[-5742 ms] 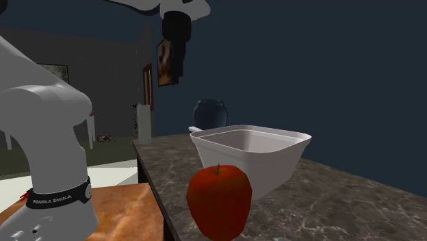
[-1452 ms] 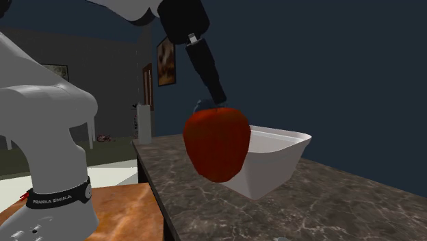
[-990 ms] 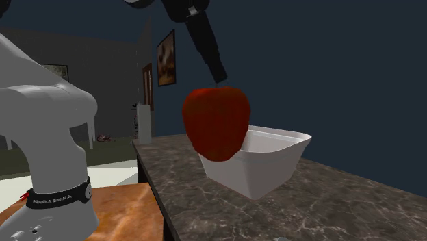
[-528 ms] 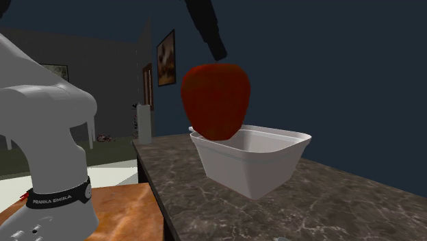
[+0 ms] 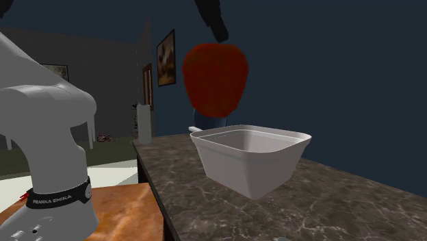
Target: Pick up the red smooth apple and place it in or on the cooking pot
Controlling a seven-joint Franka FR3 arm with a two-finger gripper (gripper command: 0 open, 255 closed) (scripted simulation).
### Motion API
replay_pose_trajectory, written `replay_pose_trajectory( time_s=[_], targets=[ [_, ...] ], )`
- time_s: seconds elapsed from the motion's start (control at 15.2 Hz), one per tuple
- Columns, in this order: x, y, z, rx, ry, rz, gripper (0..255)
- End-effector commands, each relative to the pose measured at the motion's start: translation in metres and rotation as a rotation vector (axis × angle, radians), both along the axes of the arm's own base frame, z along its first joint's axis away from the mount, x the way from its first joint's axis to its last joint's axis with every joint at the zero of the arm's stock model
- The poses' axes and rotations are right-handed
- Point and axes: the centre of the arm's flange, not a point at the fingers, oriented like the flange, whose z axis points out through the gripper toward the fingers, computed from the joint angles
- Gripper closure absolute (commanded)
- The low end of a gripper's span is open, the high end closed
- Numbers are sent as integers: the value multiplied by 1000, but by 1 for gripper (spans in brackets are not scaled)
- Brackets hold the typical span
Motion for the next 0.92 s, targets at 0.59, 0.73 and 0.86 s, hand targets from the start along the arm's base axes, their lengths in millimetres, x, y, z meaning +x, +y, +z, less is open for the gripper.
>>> replay_pose_trajectory(
  time_s=[0.59,0.73,0.86],
  targets=[
    [49,130,45,0,0,-1,255],
    [58,153,53,0,0,-1,255],
    [68,177,61,0,0,-1,255]
  ],
)
